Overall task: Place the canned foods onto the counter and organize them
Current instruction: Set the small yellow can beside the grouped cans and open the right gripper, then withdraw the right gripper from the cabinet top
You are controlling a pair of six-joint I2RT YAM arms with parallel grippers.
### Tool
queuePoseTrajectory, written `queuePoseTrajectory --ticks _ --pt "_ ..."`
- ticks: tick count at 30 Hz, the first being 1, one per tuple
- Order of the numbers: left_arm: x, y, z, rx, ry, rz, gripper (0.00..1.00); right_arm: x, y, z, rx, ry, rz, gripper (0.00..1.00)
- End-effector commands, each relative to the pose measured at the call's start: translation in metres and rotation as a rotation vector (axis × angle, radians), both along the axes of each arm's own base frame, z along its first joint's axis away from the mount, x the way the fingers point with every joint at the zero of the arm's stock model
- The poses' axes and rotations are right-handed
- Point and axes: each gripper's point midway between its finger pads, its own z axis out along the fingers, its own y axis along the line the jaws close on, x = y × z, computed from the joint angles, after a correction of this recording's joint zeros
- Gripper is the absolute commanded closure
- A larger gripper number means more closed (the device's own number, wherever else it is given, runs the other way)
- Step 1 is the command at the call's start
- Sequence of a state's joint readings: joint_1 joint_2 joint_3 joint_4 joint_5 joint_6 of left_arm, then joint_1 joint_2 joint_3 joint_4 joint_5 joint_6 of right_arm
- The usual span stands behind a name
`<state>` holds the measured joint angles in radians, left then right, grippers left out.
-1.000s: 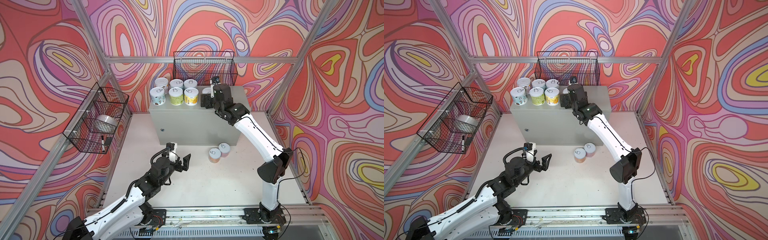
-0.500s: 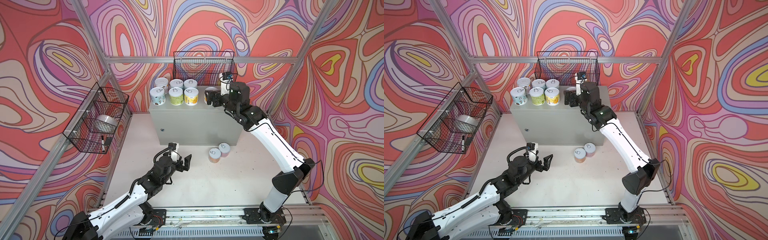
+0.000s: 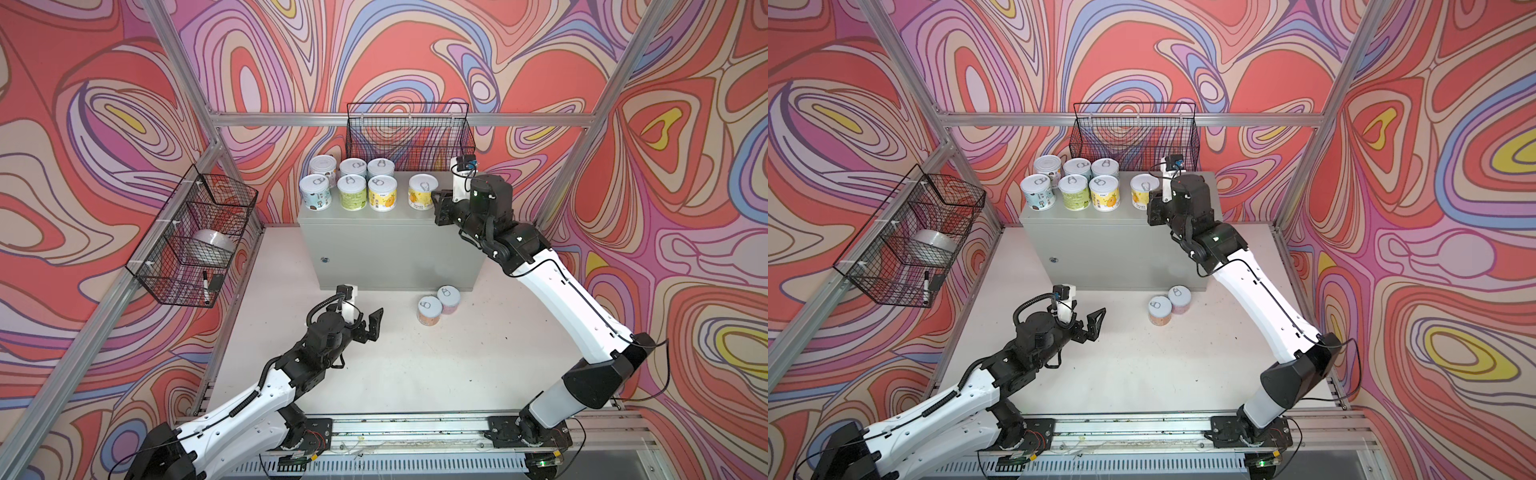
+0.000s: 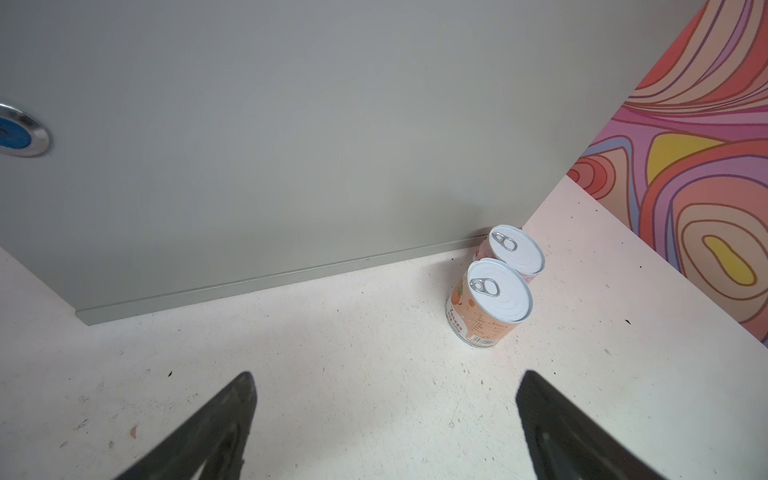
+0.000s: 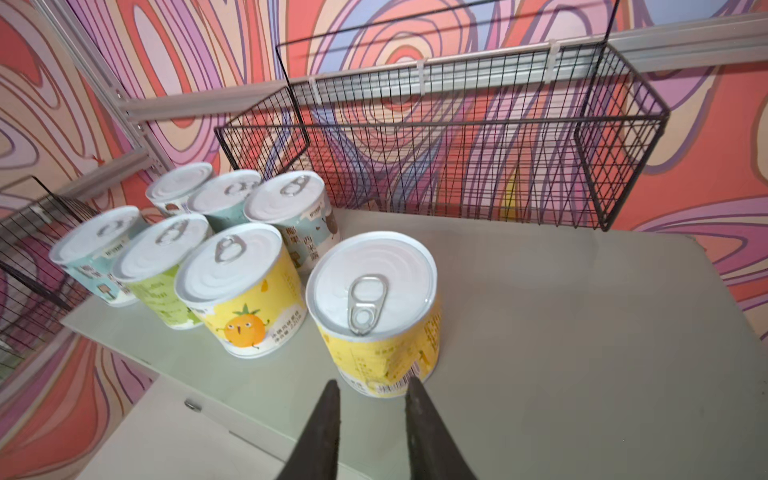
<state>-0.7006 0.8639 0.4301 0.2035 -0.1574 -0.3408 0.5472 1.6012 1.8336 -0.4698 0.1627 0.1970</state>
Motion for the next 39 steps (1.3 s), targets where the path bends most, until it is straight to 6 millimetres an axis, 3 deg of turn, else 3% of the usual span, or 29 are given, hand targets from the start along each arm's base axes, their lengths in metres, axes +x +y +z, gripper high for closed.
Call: queuePoseTrajectory --ticks 1,15,18,19,20,24,32,39 --pt "0.001 0.0 0.006 -0.017 -0.022 0.003 0.0 0.005 -0.001 -0.012 0.009 0.033 -0.008 0.68" --pt "0.002 0.003 0.002 0.005 -0.02 0.017 0.0 0.044 0.015 -0.034 0.035 0.064 0.017 0.66" --pt "0.003 0.004 0.001 0.01 -0.02 0.021 0.0 0.048 0.018 -0.03 0.047 0.048 0.021 0.66" --pt "0.004 0.004 0.001 0.011 -0.018 0.022 0.0 0.058 0.021 -0.042 0.035 0.063 0.018 0.67" --pt "0.004 0.004 0.001 0.01 -0.019 0.022 0.0 0.06 0.022 -0.041 0.034 0.056 0.019 0.67" --pt "0.004 0.004 0.002 0.01 -0.022 0.022 0.0 0.07 0.017 -0.04 -0.019 0.039 -0.018 0.69" --pt "0.007 0.006 0.001 0.015 -0.021 0.027 0.0 0.07 -0.01 -0.026 -0.019 0.013 -0.082 0.69" --pt "0.013 0.005 0.0 0.009 -0.015 0.026 0.0 0.089 0.0 -0.037 -0.012 0.036 -0.063 0.68"
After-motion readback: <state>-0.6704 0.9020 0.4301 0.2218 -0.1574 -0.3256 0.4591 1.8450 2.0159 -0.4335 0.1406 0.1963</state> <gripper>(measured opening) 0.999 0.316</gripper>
